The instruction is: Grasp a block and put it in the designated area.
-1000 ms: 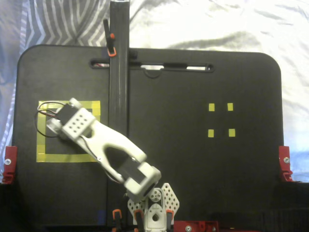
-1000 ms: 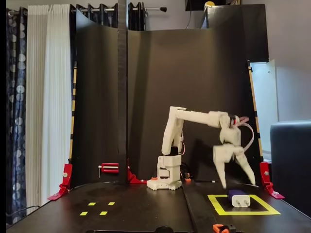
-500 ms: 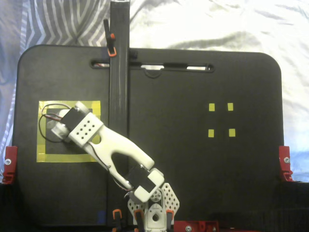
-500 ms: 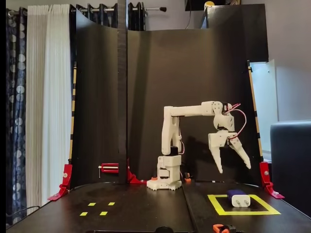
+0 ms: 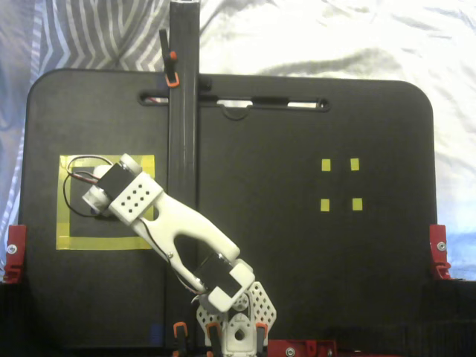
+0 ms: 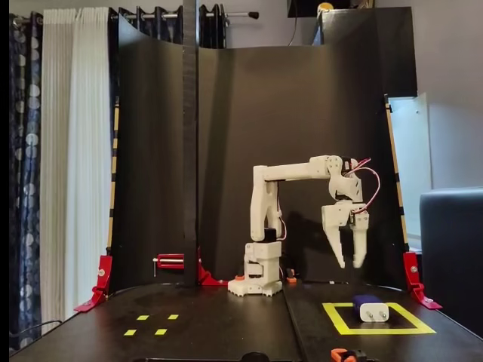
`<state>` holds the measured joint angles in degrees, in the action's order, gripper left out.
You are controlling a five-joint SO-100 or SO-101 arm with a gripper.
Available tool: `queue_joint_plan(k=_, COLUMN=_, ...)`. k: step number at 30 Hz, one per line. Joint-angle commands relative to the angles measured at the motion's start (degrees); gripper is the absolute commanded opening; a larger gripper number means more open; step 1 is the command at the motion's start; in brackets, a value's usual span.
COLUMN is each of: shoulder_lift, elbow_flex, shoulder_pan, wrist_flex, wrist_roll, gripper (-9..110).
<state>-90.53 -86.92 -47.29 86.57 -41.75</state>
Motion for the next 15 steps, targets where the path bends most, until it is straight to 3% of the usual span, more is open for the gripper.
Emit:
queue_joint_plan(k=1, shoulder_lift=-3.1, elbow_flex=1.9, shoulder_pan=0.6, wrist_flex=-0.5, wrist_roll=0.2, gripper=0)
queue_joint_plan(k=15, shoulder_lift=-9.2, elbow_flex=1.3, shoulder_pan=14.8, wrist_flex=-9.8, wrist_roll=1.1, gripper=0)
